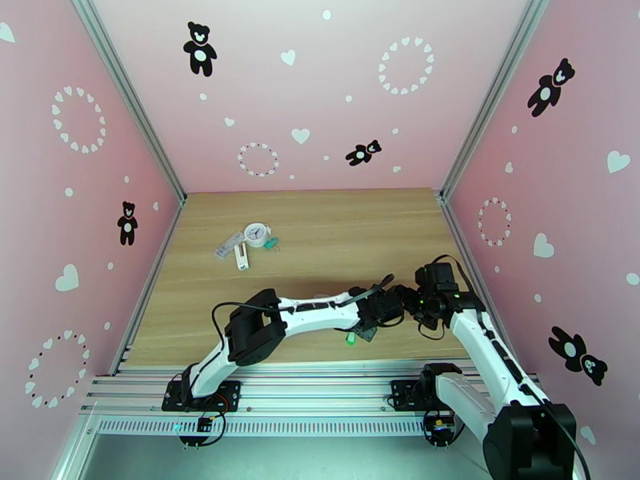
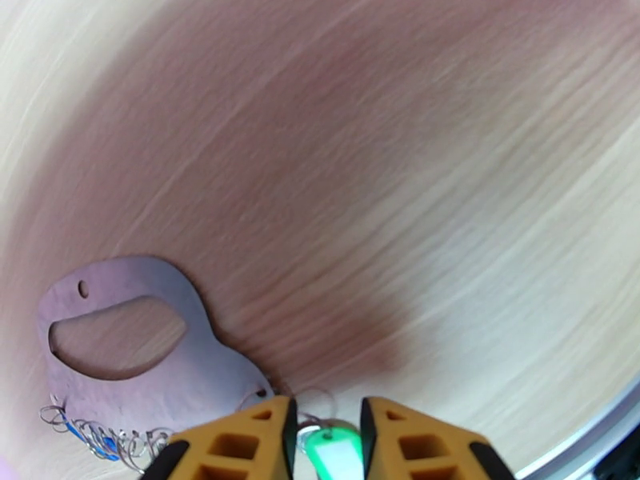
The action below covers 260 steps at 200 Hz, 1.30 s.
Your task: Remove the keys from the keyring
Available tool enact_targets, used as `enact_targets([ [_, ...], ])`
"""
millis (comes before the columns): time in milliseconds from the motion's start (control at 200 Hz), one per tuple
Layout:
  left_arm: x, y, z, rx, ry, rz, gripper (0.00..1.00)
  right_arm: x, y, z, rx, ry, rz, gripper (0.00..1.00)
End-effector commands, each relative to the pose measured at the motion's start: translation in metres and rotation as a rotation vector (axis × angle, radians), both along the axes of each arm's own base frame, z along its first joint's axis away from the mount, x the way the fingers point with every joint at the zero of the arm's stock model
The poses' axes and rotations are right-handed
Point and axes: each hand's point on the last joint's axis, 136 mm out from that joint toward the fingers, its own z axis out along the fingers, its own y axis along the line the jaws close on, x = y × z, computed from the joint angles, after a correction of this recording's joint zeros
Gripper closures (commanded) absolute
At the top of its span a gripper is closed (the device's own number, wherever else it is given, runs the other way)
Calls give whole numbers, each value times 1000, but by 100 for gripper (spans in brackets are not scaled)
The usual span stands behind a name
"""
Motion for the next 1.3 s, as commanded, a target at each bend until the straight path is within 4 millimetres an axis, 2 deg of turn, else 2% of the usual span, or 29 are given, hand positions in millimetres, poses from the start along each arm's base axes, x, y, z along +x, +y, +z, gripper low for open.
enact_targets([
  [0, 4, 5, -1, 42, -24, 18, 71, -1, 1, -1, 0, -2, 16, 1],
  [310, 0, 7, -11, 92, -27, 3, 71, 0, 1, -1, -1, -8, 19, 1],
  [571, 2, 11, -12, 101, -43, 21, 74, 0, 1, -1, 1, -10, 20, 1],
  [941, 4, 20, -5, 85, -76, 54, 81, 1, 2, 0, 8, -16, 22, 1],
  [1296, 9, 27, 11, 37, -126, 91, 87, 2, 5, -1, 26, -20, 26, 1],
])
